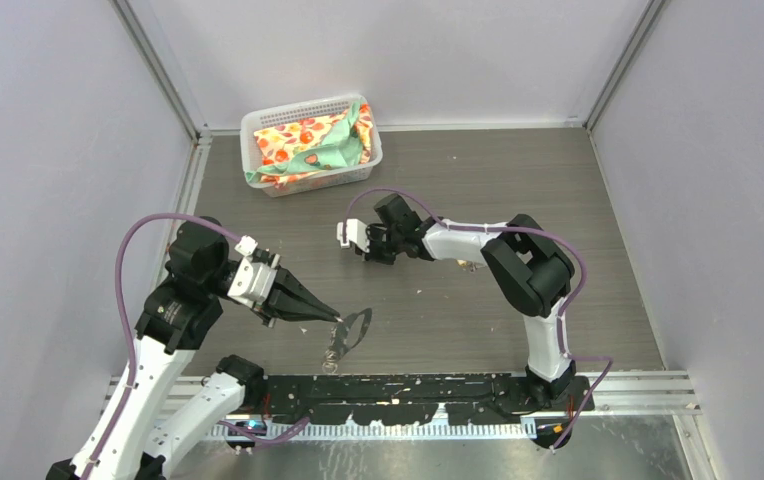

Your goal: Put the keys on the keyring

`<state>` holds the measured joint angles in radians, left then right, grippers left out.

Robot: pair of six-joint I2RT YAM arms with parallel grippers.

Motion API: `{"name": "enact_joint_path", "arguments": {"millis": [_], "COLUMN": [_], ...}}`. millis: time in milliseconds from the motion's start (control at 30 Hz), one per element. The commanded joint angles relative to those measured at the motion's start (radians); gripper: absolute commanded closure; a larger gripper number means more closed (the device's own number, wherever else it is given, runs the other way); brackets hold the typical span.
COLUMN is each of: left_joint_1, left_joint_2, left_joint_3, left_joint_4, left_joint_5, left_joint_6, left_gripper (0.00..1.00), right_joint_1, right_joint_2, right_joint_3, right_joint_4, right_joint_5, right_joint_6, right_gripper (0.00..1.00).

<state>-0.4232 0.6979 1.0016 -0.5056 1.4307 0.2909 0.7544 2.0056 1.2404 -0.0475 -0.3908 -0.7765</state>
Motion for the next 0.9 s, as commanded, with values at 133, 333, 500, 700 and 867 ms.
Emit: {"name": "enact_joint_path", "arguments": {"millis": [133, 333, 500, 700, 867], "left_joint_1": [0.004, 0.004, 0.004, 0.004, 0.004], "left_joint_2": [-0.009, 0.007, 0.031, 0.043, 0.073], "left_joint_3": [0.004, 0.0, 0.023, 0.021, 0.013], "left_joint_4": [0.052, 0.072, 0.073, 0.08, 0.082], "left_joint_5": [0.015, 0.039, 0.046, 0.067, 0.089], "left_joint_6": [-0.016, -0.019, -0.028, -0.031, -0.05], "left_gripper": [1.0, 1.0, 1.0, 1.0, 1.0], "right_joint_1": [-0.063, -0.102, -0.101, -0.101, -0.098], "right_joint_2": [-0.184, -0.449, -0.657, -0.944, -1.059], "right_joint_3": [-0.055, -0.141, -0.179, -0.259, -0.208], "right_joint_4": [0.132, 0.092, -0.066, -0.105, -0.194], "right_joint_5": [-0.092, -0.199, -0.272, -0.332, -0.437], "right_joint_6": [0.197, 0.297, 0.327, 0.364, 0.393], "right_gripper": [0.99, 0.99, 0.99, 0.99, 0.99]}}
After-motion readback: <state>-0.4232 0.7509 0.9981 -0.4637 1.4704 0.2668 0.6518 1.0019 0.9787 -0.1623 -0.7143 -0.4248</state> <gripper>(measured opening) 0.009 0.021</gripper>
